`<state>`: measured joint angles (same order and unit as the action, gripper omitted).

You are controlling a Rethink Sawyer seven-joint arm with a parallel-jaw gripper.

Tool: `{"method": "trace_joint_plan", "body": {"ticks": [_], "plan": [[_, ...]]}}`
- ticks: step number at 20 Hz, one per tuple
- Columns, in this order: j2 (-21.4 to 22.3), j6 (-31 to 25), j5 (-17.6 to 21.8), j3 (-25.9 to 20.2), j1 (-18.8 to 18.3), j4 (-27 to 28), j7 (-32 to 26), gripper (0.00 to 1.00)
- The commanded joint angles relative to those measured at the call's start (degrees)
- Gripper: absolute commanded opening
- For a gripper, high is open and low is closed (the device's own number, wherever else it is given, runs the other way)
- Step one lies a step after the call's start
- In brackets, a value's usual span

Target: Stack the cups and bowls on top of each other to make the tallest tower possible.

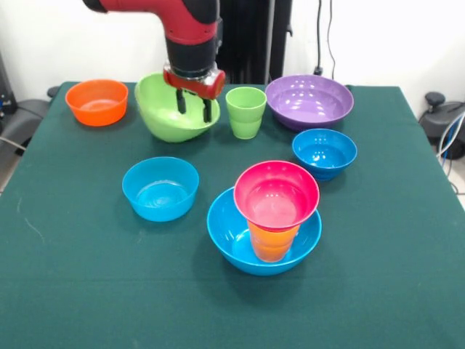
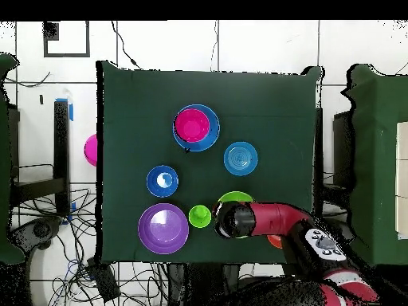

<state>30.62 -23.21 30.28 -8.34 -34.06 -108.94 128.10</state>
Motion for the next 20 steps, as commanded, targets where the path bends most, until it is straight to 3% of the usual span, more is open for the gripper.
{"method": "trace_joint_plan", "body": {"ticks": [1,7,10,20], "plan": [[11.04,-11.57,-4.39,-5.45,0.57,-3.22,-5.05,1.00],[14.94,-18.78,-5.35,-6.10,0.76,-2.52,-8.01,1.00],[15.52,-19.73,-5.26,-6.74,0.40,-2.29,-8.21,1.00],[10.27,-15.23,-5.49,-9.24,-0.67,-1.20,-6.48,1.00]]}}
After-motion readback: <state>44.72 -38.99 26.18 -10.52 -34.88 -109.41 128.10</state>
